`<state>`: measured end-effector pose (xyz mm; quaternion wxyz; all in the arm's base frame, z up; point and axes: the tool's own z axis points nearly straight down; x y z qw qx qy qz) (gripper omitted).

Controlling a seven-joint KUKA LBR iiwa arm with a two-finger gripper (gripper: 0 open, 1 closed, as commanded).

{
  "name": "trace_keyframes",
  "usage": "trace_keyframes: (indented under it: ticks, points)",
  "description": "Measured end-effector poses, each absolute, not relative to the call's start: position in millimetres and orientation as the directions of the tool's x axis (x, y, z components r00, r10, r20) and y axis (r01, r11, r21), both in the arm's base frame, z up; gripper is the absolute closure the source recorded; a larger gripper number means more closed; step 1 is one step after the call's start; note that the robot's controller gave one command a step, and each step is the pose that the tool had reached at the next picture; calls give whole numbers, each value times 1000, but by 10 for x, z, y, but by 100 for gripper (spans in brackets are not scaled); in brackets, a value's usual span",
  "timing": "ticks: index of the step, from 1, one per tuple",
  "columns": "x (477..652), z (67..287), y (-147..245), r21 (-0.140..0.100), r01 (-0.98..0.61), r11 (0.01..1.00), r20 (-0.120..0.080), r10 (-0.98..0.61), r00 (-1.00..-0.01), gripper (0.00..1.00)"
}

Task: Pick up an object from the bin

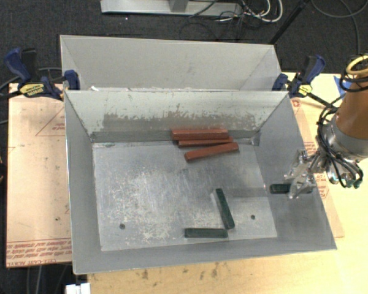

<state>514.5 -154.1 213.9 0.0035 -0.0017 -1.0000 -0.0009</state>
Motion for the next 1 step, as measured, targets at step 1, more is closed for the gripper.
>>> trace_keyframes:
  ticks: [1]
  points:
    - [5164,2181,-1530,0,-1,1000,-1,-1,-1000,100]
